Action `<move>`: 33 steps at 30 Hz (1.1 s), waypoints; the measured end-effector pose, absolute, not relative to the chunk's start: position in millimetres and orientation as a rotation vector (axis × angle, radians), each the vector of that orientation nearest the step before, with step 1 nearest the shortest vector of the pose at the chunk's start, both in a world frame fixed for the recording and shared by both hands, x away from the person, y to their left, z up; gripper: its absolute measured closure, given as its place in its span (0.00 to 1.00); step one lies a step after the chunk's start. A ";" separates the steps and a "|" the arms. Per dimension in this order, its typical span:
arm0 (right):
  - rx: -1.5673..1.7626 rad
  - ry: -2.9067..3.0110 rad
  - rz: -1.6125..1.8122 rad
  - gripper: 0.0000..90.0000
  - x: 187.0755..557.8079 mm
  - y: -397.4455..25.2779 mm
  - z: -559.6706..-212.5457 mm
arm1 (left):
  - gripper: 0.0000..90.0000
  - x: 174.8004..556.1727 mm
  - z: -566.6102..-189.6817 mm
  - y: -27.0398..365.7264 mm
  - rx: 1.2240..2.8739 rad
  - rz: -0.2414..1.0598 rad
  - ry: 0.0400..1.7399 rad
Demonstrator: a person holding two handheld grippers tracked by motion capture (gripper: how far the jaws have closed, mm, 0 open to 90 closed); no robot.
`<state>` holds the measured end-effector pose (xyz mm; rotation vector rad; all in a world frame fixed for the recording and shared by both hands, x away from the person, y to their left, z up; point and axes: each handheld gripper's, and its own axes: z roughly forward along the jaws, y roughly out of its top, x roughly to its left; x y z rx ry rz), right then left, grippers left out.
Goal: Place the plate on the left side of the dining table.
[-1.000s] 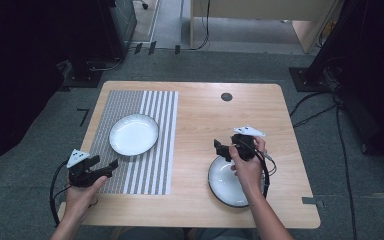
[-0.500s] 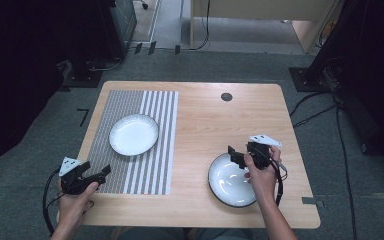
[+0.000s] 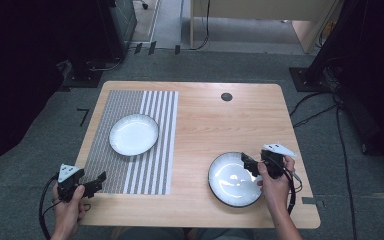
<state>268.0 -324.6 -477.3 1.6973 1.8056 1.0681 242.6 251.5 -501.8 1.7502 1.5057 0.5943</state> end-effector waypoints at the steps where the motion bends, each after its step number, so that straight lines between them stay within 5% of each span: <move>1: 1.702 1.800 1.065 0.23 266.5 -327.5 -478.5 | 0.16 242.0 -503.8 254.9 1.756 0.607 1.515; 33: 1.823 1.622 0.949 0.23 212.2 -417.4 -494.1 | 0.17 249.4 -509.4 283.9 1.765 0.668 1.599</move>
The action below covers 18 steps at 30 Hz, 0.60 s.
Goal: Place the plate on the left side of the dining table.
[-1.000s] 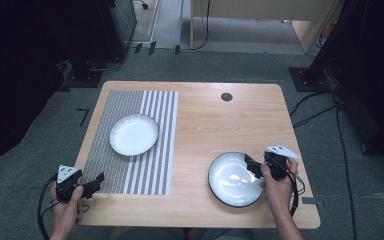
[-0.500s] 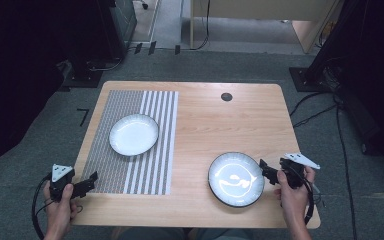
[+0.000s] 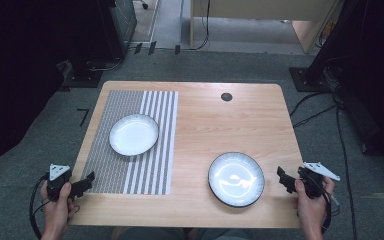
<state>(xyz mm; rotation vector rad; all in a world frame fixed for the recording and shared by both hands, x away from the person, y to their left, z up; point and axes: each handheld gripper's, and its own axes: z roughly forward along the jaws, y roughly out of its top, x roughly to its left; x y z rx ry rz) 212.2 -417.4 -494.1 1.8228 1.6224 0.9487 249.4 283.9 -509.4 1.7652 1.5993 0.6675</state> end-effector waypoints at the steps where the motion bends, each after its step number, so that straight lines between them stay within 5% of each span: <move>1: 1.827 1.611 0.946 0.23 208.4 -423.9 -494.5 | 0.17 249.4 -509.4 284.4 1.762 0.666 1.599; 18: 1.871 1.618 0.850 0.23 198.2 -437.9 -515.8 | 0.17 248.7 -511.7 284.0 1.814 0.630 1.582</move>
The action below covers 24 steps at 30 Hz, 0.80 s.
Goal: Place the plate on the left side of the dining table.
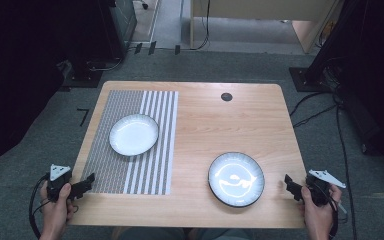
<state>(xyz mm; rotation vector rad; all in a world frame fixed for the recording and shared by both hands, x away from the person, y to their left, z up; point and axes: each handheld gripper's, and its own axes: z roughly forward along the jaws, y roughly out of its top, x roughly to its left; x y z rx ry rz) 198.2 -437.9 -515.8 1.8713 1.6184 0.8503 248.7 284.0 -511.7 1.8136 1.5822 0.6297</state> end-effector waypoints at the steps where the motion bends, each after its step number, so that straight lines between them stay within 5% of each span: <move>1: 1.871 1.624 0.849 0.23 198.4 -437.0 -516.7 | 0.17 248.6 -512.3 283.4 1.818 0.625 1.581; 24: 1.810 1.657 0.750 0.15 200.8 -418.9 -525.2 | 0.16 247.7 -515.4 277.5 1.868 0.657 1.566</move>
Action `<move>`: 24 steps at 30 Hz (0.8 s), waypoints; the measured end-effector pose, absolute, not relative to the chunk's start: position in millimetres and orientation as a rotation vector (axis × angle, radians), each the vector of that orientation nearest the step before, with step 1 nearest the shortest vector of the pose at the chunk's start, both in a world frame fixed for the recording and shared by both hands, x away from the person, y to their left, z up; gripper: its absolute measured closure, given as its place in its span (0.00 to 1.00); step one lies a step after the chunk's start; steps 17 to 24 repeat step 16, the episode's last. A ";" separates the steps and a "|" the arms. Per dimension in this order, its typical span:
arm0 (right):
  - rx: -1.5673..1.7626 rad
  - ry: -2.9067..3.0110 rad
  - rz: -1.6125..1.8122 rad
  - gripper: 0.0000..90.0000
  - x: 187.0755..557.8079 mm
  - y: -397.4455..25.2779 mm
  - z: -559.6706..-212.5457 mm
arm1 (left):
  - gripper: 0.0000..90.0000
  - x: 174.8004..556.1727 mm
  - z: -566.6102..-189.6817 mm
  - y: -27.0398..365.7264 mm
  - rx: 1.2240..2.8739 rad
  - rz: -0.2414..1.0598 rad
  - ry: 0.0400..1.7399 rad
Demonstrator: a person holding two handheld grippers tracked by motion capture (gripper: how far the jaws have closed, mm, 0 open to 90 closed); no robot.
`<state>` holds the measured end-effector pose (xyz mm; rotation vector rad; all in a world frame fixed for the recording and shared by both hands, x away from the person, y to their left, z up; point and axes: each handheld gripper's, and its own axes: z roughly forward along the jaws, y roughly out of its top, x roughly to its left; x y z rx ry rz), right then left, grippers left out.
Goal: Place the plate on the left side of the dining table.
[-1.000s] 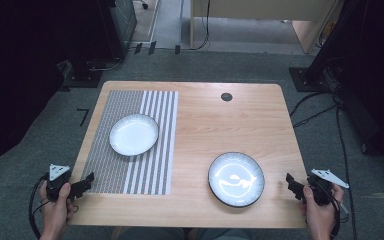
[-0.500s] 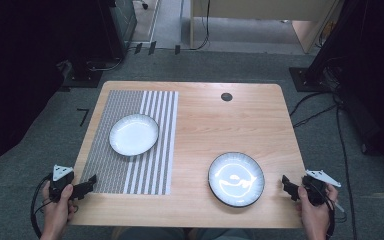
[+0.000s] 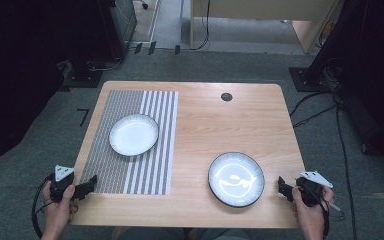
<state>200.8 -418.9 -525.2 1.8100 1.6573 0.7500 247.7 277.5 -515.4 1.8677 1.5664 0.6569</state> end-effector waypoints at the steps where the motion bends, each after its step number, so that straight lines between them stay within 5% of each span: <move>1: 1.811 1.657 0.750 0.15 200.8 -418.7 -525.2 | 0.16 247.7 -515.4 277.5 1.868 0.657 1.566; 24: 1.815 1.652 0.748 0.15 200.4 -418.3 -525.2 | 0.16 247.0 -516.7 277.6 1.862 0.667 1.555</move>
